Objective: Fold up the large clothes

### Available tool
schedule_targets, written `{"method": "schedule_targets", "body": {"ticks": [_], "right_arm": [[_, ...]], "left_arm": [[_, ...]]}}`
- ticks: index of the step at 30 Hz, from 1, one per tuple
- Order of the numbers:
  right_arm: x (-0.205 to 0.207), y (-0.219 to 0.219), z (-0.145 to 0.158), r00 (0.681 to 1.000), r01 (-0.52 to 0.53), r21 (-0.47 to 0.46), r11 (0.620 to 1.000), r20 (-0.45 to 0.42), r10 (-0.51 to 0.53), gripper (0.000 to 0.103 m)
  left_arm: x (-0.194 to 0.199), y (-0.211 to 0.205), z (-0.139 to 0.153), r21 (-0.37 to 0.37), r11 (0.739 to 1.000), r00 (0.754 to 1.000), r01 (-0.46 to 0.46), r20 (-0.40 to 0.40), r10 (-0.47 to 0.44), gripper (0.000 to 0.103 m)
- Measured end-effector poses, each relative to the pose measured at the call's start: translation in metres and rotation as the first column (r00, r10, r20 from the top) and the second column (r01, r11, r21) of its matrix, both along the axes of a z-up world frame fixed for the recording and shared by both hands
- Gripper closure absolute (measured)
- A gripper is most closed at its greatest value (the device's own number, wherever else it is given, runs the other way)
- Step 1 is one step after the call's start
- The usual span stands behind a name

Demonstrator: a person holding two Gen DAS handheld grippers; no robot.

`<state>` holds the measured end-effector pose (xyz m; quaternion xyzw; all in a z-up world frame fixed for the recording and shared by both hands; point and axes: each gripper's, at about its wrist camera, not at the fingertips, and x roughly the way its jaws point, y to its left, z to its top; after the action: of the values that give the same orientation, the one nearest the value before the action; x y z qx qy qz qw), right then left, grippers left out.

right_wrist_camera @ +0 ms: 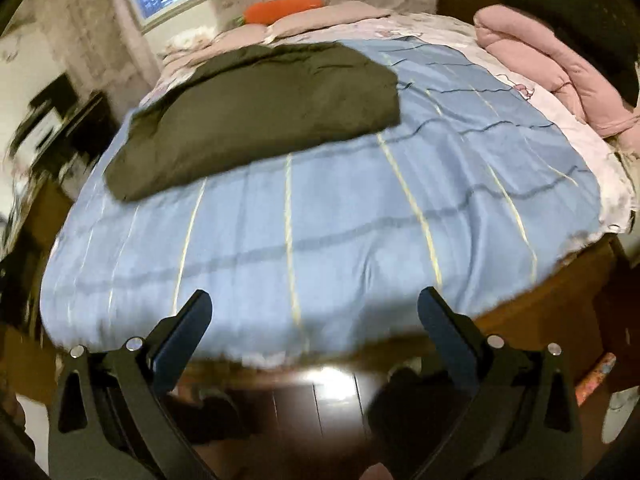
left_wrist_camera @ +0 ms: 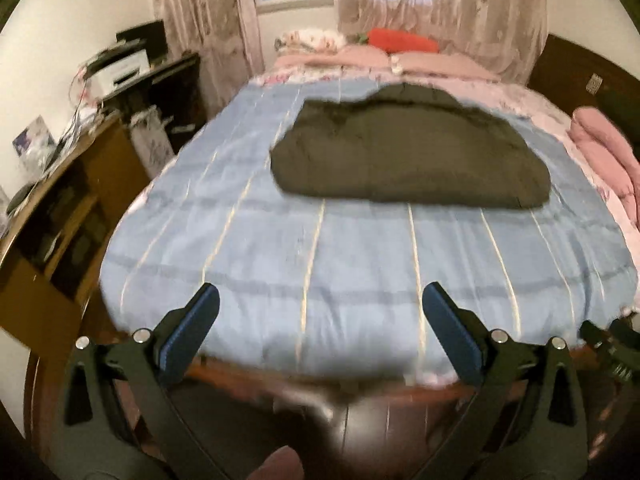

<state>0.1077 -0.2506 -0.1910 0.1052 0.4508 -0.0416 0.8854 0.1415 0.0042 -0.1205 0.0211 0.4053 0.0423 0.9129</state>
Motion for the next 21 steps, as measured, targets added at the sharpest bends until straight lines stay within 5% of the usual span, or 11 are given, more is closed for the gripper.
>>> {"method": "schedule_targets", "body": {"ticks": [8, 15, 21], "right_arm": [[-0.062, 0.027, 0.065, 0.989, -0.034, -0.076, 0.997, 0.141, 0.044, 0.001], [-0.109, 0.041, 0.150, 0.959, -0.056, -0.055, 0.997, 0.274, 0.068, 0.001], [-0.141, 0.051, 0.195, 0.934, -0.034, -0.093, 0.995, 0.352, 0.064, 0.001]], "left_arm": [[-0.080, -0.028, 0.049, 0.046, 0.998, 0.998, 0.053, 0.034, -0.054, 0.002], [-0.134, -0.028, 0.127, 0.006, 0.999, 0.980, 0.054, 0.190, -0.054, 0.002], [-0.163, -0.036, 0.166, -0.003, 0.996, 0.962, 0.090, 0.260, -0.086, 0.002]]}}
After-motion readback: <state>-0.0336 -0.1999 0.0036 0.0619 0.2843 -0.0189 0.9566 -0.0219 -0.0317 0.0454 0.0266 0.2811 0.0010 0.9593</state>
